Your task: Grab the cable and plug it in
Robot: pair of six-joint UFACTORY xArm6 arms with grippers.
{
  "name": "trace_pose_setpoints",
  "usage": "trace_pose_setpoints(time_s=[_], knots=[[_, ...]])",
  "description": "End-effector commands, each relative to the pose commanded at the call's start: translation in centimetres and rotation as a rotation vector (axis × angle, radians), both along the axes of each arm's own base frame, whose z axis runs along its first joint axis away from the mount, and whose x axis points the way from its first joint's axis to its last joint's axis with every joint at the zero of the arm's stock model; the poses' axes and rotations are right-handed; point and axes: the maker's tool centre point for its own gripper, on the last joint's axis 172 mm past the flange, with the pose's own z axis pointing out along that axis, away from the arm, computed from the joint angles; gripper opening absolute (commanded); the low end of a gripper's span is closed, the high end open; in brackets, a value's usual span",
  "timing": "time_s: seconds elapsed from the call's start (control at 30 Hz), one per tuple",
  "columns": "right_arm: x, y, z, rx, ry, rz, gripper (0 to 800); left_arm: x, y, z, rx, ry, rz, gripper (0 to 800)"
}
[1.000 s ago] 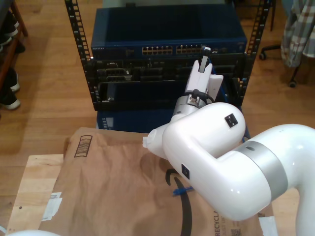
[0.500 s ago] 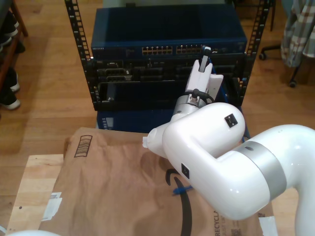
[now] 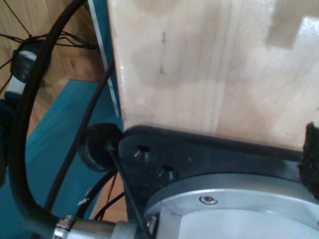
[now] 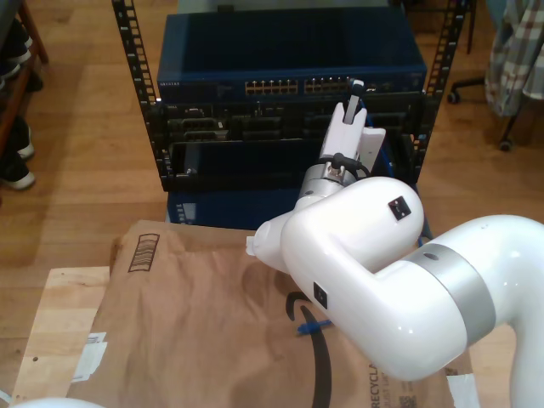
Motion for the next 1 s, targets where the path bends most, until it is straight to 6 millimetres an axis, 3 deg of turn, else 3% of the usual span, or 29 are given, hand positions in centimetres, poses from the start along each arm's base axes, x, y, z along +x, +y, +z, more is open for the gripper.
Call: trace_pose_setpoints(time_s=[1.0], knots=[[0.64,0.31,-0.44,0.014,0.012,0.010,0,0.00,0.00,0.00,0.000,0.000,0.000,799]])
